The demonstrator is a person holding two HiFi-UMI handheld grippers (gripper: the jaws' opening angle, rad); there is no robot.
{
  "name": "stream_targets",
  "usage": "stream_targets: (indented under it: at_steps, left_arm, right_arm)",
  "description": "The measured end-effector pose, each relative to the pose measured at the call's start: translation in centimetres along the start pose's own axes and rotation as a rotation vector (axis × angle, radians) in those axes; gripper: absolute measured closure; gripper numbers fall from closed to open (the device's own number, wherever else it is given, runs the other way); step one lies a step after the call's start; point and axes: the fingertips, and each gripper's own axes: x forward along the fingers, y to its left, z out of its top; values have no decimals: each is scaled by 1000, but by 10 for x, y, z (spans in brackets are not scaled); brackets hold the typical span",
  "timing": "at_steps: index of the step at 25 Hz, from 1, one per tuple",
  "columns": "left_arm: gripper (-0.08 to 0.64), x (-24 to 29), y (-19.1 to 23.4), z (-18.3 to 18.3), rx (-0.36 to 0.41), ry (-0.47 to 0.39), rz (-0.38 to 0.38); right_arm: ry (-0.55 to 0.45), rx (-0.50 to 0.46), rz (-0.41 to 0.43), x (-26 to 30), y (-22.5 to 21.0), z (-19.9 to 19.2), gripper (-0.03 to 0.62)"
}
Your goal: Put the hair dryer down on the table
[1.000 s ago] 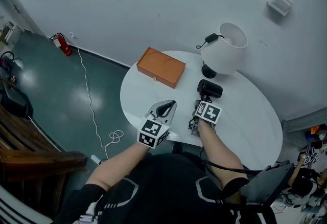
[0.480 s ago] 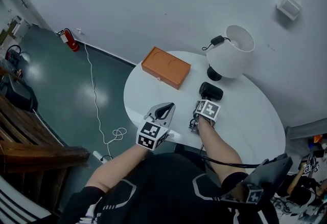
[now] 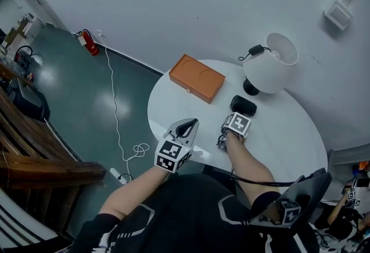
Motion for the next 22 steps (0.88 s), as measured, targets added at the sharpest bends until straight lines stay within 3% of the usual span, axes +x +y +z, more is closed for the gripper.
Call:
stream_targets:
  at_steps: [11,22]
  left_arm:
    - [555,-4,6,0,9,6,5]
    - [555,-11,8,-4,5,7,3]
  right_arm:
    - [29,63,-51,13,-1,-1,360]
    - [83,43,-109,19,-4,-2,360]
